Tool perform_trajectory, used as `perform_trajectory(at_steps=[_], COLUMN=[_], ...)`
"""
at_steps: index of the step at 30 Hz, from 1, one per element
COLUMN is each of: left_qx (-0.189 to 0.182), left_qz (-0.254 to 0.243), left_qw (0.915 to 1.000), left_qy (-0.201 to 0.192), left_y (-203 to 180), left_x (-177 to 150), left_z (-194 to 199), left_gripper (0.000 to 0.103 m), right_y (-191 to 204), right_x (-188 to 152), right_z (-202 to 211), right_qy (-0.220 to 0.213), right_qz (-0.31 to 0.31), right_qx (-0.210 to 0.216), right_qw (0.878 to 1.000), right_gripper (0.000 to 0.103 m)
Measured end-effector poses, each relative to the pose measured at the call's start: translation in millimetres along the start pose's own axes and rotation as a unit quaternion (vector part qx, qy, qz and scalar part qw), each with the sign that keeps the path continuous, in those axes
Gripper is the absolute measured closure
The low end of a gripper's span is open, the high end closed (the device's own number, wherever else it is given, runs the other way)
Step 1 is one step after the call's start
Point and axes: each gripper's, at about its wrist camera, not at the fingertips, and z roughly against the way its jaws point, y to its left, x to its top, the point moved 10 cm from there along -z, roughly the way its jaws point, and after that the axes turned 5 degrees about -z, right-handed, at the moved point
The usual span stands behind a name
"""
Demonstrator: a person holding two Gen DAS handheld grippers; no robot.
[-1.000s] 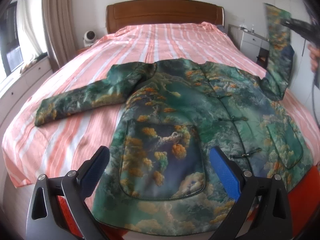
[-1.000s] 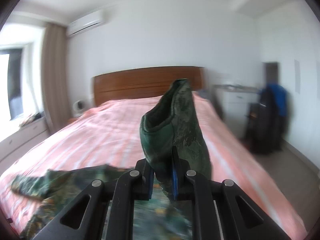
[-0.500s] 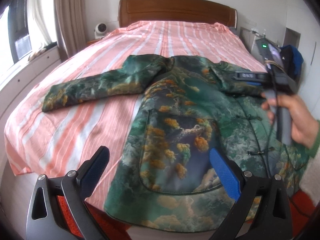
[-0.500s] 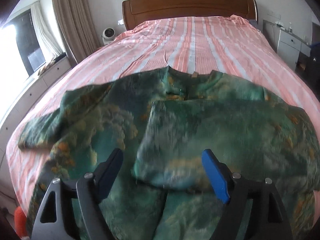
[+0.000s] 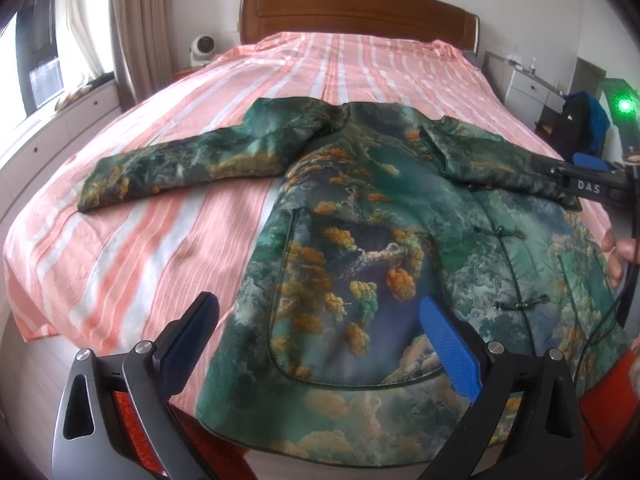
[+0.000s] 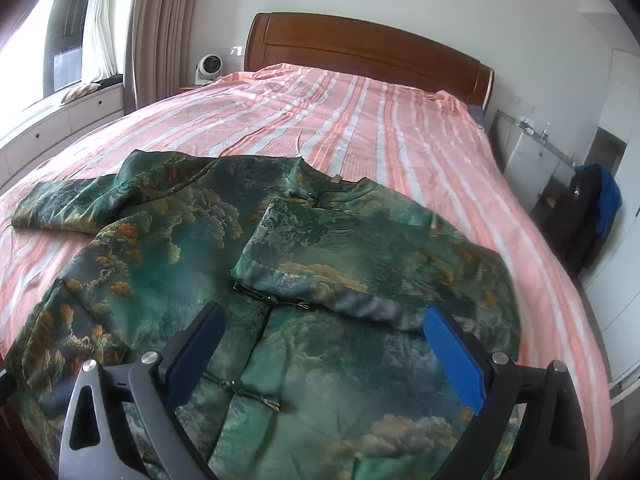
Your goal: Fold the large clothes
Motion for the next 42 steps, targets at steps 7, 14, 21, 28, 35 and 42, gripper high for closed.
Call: perform_trajectory(at_steps=[7, 14, 21, 28, 35, 42], left_qx=[0.005, 0.010, -0.007, 0.006, 0.009, 0.013], left_qz=[-0.030, -0.062, -0.052, -0.062, -0.053, -0.053], left_qw=[0.9994, 0.9978, 0.9986, 0.9980, 0.9986, 0.9985], left_qy=[-0.019, -0.021, -0.011, -0.008, 0.003, 0.007], left_y=[-11, -35, -53, -56, -52, -51], left_x=[18, 39, 30, 24, 17, 14], left_z=[11, 15, 10, 6, -1, -4], left_gripper=[0.002, 0.002, 0.002, 0.002, 0.002, 0.002], right_y=[-8, -20, -37, -36, -27, -16], right_x=[-3, -20, -68, -105, -121, -124], right_z=[36, 77, 104, 111, 110, 109], right_qy=[-0.018, -0.025, -0.010, 0.012, 0.024, 0.026], right_qz=[0.011, -0.016, -0.063, -0.087, -0.080, -0.075], right_qx=[-0.020, 0.007, 0.010, 0.009, 0.010, 0.015], right_qw=[1.000, 1.000, 0.998, 0.996, 0.996, 0.997], right_gripper=[0.005, 0.005, 0.005, 0.005, 0.005, 0.005])
